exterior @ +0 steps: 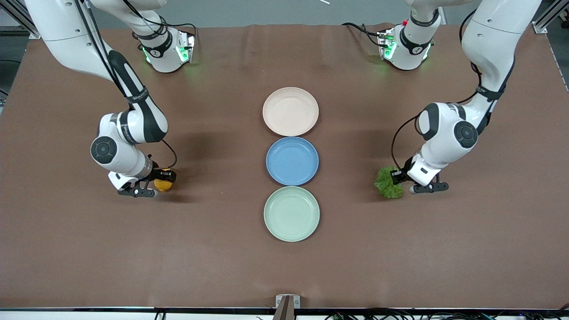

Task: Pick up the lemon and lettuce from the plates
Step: 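Lower the lemon and lettuce onto the table beside the plates with both grippers, then open both grippers and draw them back from the lemon and lettuce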

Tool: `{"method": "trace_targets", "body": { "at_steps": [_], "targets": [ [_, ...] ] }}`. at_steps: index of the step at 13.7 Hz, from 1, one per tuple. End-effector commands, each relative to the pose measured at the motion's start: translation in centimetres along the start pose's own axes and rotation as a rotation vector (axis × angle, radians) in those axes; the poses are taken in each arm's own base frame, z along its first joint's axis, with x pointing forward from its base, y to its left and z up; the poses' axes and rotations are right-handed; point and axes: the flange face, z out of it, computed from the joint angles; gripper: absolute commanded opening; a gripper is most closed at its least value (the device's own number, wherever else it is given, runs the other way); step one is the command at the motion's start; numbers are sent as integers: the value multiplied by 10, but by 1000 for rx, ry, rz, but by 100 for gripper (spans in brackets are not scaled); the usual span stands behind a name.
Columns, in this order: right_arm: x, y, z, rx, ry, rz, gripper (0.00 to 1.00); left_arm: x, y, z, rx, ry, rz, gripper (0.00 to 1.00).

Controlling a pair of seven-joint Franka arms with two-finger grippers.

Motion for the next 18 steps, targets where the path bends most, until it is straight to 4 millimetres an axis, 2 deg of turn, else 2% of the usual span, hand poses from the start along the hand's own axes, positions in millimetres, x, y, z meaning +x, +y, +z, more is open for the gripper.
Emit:
{"method": "trace_targets", "body": {
  "at_steps": [1,2,3,4,5,6,8,11,13,15,17,18],
  "targets": [
    [-2,0,0,18,3,-5,16,-12,-2,-10,0,3,40,6],
    [-2,0,0,18,1,-7,34,-12,-2,-12,1,5,43,9],
    [-1,0,-1,19,4,-5,90,-11,-1,-14,3,6,51,10],
    [2,2,-5,19,6,-5,100,-10,-4,-18,4,13,65,29],
    [7,1,-16,20,20,-15,100,-5,-7,-22,4,20,71,74],
    [15,0,-31,15,2,-16,100,-2,-6,-28,3,32,76,100],
    [33,1,-78,-1,-65,-19,100,8,-1,-46,2,69,81,100],
    [47,10,-157,-23,-147,-65,100,21,7,-81,2,114,95,100],
    [52,22,-200,-25,-170,-81,100,22,10,-118,16,51,99,100],
    [56,35,-236,-25,-183,-65,100,19,5,-165,32,-48,85,100],
    [63,44,-263,-24,-144,-47,100,16,10,-217,45,-133,91,100],
    [68,48,-280,-18,-121,-35,100,16,5,-241,69,-161,94,100]
  ]
}}
